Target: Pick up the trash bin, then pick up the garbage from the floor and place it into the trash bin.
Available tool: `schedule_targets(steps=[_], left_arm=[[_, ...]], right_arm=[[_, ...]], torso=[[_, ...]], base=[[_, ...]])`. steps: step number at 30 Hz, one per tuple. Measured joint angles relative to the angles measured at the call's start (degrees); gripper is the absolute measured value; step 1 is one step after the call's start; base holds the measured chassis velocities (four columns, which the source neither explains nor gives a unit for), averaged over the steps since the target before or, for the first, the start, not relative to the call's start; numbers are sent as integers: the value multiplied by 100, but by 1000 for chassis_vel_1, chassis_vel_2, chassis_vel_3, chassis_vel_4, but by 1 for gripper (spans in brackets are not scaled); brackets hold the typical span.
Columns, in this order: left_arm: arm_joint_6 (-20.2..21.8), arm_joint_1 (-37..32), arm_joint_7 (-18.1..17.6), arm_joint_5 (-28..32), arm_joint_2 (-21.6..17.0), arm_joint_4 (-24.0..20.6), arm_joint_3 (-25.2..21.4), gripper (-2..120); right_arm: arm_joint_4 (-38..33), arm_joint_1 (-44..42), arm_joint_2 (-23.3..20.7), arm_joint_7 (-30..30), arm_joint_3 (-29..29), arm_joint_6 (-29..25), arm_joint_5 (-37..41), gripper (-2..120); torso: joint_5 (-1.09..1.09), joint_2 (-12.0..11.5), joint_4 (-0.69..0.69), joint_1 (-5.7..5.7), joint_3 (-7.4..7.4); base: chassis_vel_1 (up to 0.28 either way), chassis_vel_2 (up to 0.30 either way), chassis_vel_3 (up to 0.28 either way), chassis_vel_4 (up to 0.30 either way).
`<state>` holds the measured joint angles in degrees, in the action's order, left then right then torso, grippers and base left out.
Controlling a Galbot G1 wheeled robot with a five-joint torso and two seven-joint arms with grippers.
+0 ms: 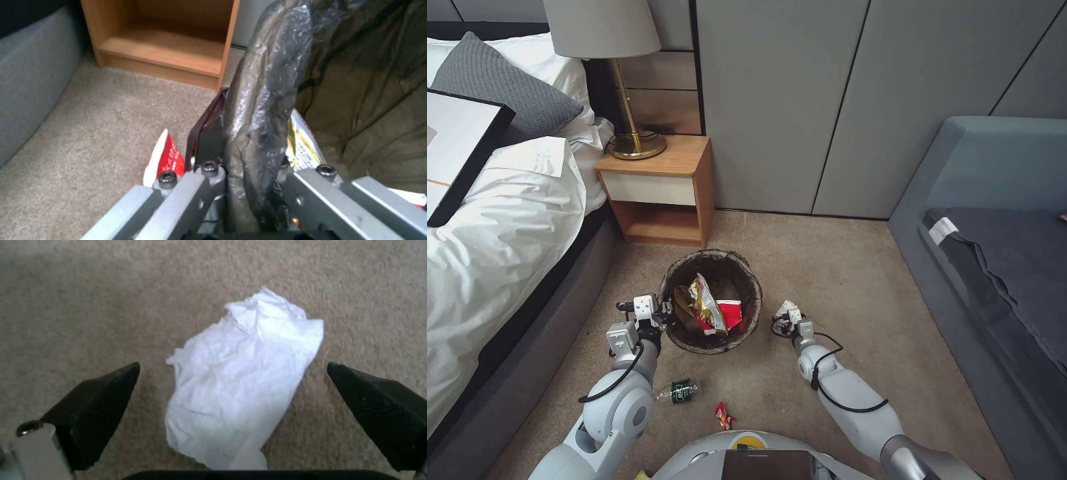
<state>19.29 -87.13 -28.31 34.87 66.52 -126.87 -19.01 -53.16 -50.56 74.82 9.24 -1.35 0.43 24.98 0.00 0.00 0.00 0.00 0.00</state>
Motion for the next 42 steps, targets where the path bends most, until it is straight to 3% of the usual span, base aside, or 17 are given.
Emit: schedule_targets(steps=[4, 8, 19, 26, 29, 42], left_arm=[[-1, 11, -3, 13, -15, -1, 0, 4], [-1, 19, -11, 28, -22, -10, 5, 4], [-1, 14, -18, 47, -47, -49, 2, 4], [-5, 5, -20, 54, -57, -58, -10, 4], [-9, 9, -19, 71, -69, -70, -21, 4], [-10, 31, -27, 123, -100, -79, -10, 4]], right_arm=[[17, -24, 11, -2, 20, -9, -16, 95], [38, -43, 23, -3, 41, -51, -64, 82], [112, -26, 47, -33, 65, -84, -123, 39], [114, -24, 67, 4, 83, -83, -139, 19], [108, -25, 75, 33, 82, -77, -152, 4], [-54, -47, 22, 158, 99, -74, -150, 0]], torso=[[0, 0, 0, 0, 0], [0, 0, 0, 0, 0], [2, 0, 1, 0, 0], [0, 0, 0, 0, 0], [-1, 0, -1, 0, 0], [0, 0, -1, 0, 0]], base=[[0, 0, 0, 0], [0, 0, 0, 0], [0, 0, 0, 0], [0, 0, 0, 0], [0, 0, 0, 0], [0, 0, 0, 0]])
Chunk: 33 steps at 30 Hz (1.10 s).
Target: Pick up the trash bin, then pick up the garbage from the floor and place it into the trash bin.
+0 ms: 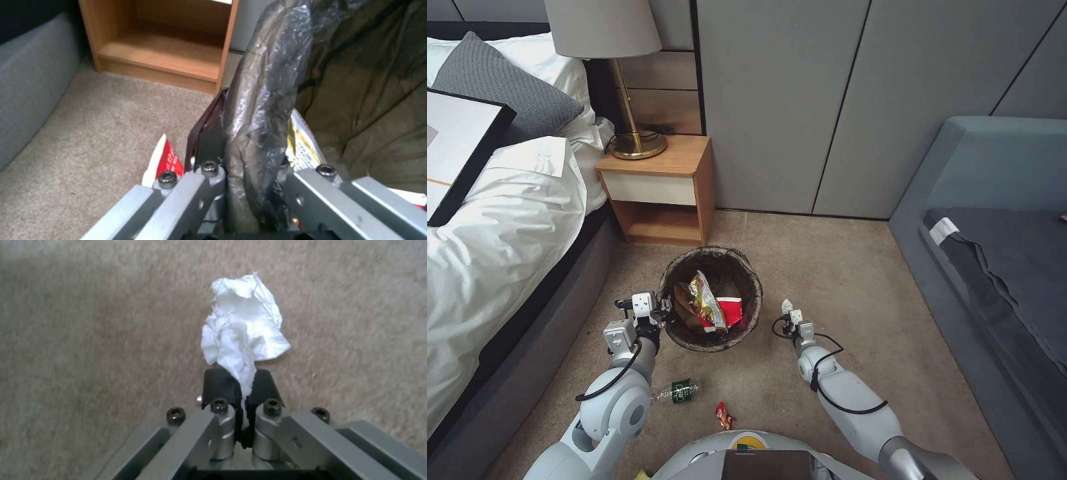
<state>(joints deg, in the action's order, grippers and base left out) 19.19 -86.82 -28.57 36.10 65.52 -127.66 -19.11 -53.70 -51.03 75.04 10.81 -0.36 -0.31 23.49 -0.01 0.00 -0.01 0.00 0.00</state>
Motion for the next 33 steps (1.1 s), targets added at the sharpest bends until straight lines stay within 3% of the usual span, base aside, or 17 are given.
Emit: schedule_targets(steps=[3, 7, 10, 15, 22, 27, 33], left_arm=[[0, 4, -1, 7, -5, 0, 8, 4], [2, 7, -4, 13, -11, 0, 29, 4], [14, -4, -8, 12, -20, -6, 83, 4], [18, -10, -9, 10, -23, -9, 98, 4], [36, -41, -10, -16, -48, -4, 148, 4], [41, -56, -11, -34, -64, -1, 152, 4], [53, -90, -4, -122, -70, -6, 197, 4]], right_arm=[[-163, -38, -49, 57, 29, -7, 7, 0], [-942, -152, -292, 310, 144, 45, 170, 0], [-2079, -240, -705, 632, 339, 125, 364, 0], [-2416, -280, -862, 722, 421, 140, 407, 0], [-3991, -454, -1523, 1071, 926, -6, 419, 0], [-4698, -534, -1734, 1105, 1024, -61, 497, 0], [-6444, -628, -2268, 1036, 982, 72, 986, 0]], torso=[[1, 0, 1, 0, 0], [2, 0, 0, 0, 0], [1, 0, 2, 0, 0], [2, 0, 2, 0, 0], [0, 0, -1, 0, 0], [2, 0, 1, 0, 0], [1, 1, 1, 0, 1]], base=[[0, 0, 0, 0], [0, 0, 0, 0], [0, 0, 0, 0], [0, 0, 0, 0], [0, 0, 0, 0], [0, 0, 0, 0], [0, 0, 0, 0]])
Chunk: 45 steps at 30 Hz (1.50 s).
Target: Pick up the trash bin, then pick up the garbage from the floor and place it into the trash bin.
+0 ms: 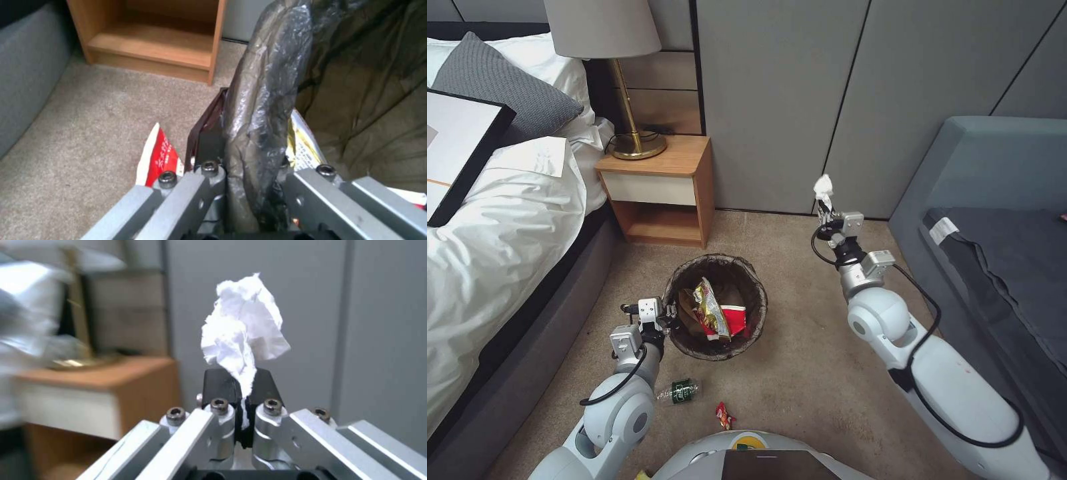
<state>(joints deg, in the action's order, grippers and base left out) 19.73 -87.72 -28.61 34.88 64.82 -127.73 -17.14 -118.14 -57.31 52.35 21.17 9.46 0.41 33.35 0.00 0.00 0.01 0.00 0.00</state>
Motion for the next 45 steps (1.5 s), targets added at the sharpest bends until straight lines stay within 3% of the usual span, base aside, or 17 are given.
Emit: schedule_targets(steps=[5, 15, 17, 24, 30, 45], left_arm=[[7, -4, 13, -84, 19, 6, 54, 4], [35, 57, 14, -100, 38, 30, 78, 4], [37, 60, 14, -101, 41, 32, 83, 4], [50, 87, 13, -120, 93, 56, 88, 4], [50, 67, 13, -120, 98, 41, 12, 4], [50, 80, 13, -110, 143, -11, -21, 4]], right_arm=[[-923, -3, -308, -369, -179, -3, 365, 0], [-1379, 53, -781, -1037, -616, -282, 810, 0], [-1382, 72, -802, -1069, -669, -302, 821, 0], [-1270, 360, -963, -1289, -1798, -449, 676, 0], [-1063, 368, -956, -1364, -2369, -510, 362, 0], [-184, 461, -595, -1382, -3178, -649, -44, 0]], torso=[[-1, 0, 0, 0, 0], [-1, 0, -1, 0, 0], [-1, 0, -1, 0, 0], [-1, 0, 0, 0, -1], [-1, 0, -1, 0, -1], [-1, 0, -1, 0, -1]], base=[[0, 0, 0, 0], [0, 0, 0, 0], [0, 0, 0, 0], [0, 0, 0, 0], [0, 0, 0, 0], [0, 0, 0, 0]])
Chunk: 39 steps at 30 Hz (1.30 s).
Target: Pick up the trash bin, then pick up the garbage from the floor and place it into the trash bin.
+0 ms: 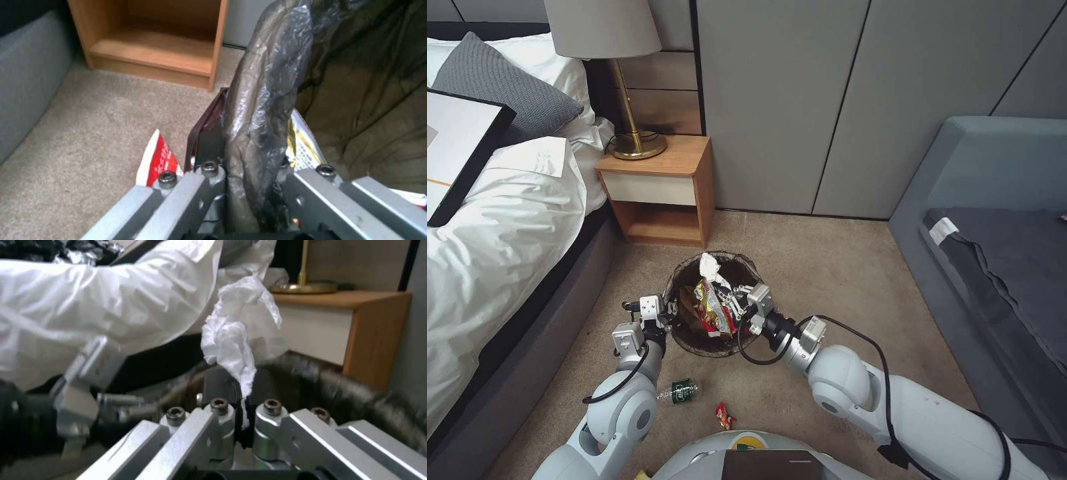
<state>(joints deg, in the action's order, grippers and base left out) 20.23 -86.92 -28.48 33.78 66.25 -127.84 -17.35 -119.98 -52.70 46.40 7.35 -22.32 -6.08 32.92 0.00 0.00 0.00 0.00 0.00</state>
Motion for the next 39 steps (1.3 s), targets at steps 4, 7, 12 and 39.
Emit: schedule_targets(steps=[4, 7, 12, 39], left_arm=[[-2, -8, 0, 13, -11, -22, -21, 4], [-4, -7, 0, 16, -12, -25, -27, 4], [-13, 9, 0, 46, -16, -28, -31, 4], [-24, 60, -10, 129, -84, -9, -34, 4]], right_arm=[[306, 155, 130, 29, -207, -16, -49, 0], [418, 214, 179, 54, -285, -16, -69, 0], [750, 397, 322, 170, -530, 25, -106, 0], [865, 480, 452, 520, -658, 235, -124, 78]], torso=[[0, 0, 1, 0, 0], [0, 0, 0, 0, 0], [0, 0, 0, 0, 0], [0, 0, 0, 0, 1]], base=[[0, 0, 0, 0], [0, 0, 0, 0], [0, 0, 0, 0], [0, 0, 0, 0]])
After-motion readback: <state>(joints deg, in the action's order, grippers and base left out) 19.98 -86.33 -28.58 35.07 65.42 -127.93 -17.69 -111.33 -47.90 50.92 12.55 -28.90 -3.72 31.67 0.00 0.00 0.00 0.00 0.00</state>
